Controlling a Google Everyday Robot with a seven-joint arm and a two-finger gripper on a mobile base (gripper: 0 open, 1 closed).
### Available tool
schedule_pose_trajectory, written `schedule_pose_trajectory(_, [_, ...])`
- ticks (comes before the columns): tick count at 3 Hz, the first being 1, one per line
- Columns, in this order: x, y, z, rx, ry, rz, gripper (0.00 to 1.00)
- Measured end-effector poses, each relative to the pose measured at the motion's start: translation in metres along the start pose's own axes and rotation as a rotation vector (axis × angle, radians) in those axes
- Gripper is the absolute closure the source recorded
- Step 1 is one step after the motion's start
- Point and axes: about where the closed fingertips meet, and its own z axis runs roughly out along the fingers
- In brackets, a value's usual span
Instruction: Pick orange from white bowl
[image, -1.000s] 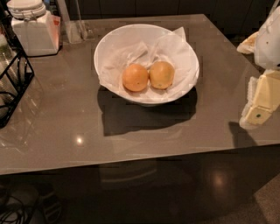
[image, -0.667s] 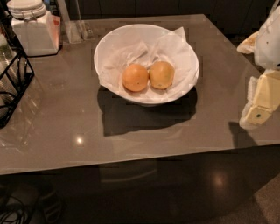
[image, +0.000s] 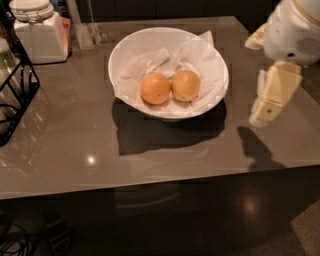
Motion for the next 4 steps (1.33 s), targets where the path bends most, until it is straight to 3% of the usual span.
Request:
schedule_pose_trajectory(1, [-0.034, -0.026, 0.026, -0.054, -0.054, -0.033, 0.00])
schedule_pose_trajectory(3, [-0.034, -0.036, 0.029, -0.029, -0.100, -0.001, 0.00])
schedule_pose_trajectory(4, [-0.053, -0.060, 0.042, -0.050, -0.143, -0.032, 0.00])
